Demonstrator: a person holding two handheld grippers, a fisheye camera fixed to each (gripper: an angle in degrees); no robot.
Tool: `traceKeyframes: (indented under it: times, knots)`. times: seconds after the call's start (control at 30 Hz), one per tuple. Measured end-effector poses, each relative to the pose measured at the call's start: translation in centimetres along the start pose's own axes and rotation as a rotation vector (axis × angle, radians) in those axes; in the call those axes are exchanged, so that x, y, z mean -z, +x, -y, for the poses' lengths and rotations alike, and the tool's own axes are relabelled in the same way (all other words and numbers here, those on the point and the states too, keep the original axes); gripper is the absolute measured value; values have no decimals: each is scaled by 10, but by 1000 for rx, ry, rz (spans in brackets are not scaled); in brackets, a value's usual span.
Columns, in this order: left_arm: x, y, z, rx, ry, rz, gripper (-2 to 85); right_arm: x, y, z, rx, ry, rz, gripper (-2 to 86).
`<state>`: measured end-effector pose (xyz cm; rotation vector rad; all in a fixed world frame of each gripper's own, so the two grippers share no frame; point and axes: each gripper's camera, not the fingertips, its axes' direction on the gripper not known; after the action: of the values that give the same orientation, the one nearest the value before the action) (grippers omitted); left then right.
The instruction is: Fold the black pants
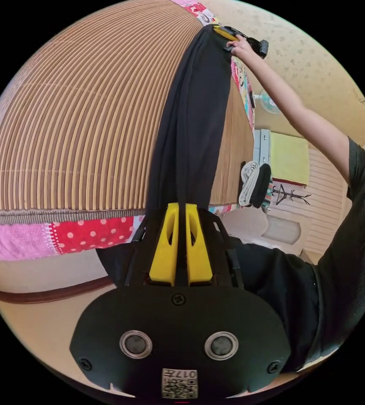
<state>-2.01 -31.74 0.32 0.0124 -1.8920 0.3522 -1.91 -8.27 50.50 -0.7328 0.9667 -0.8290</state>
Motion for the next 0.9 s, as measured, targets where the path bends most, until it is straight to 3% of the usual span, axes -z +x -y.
traceKeyframes:
  times: [0.17,0.23,0.4,0.53,0.6,0.77,0.83,0.9]
  knots:
    - [-4,7,10,59,-58,64,10,61,-24,-146,269,-113,-135,82]
    - [-5,15,15,61,-90,91,11,78,-18,-222,210,-196,-107,93]
    - [-9,40,28,-2,-197,190,13,106,-6,-420,-284,-444,61,98]
    - [-14,55,37,-11,-293,226,12,111,-22,-472,-430,-481,215,47]
    - [-10,66,38,-50,-319,167,10,135,-28,-479,-482,-423,199,33]
    - [44,114,23,-293,-242,-280,6,207,-35,-471,-499,-221,426,24]
    - [58,120,18,-291,-222,-287,7,217,-32,-475,-498,-228,451,22]
    - [58,120,11,-267,-224,-151,8,216,-22,-483,-483,-256,404,21]
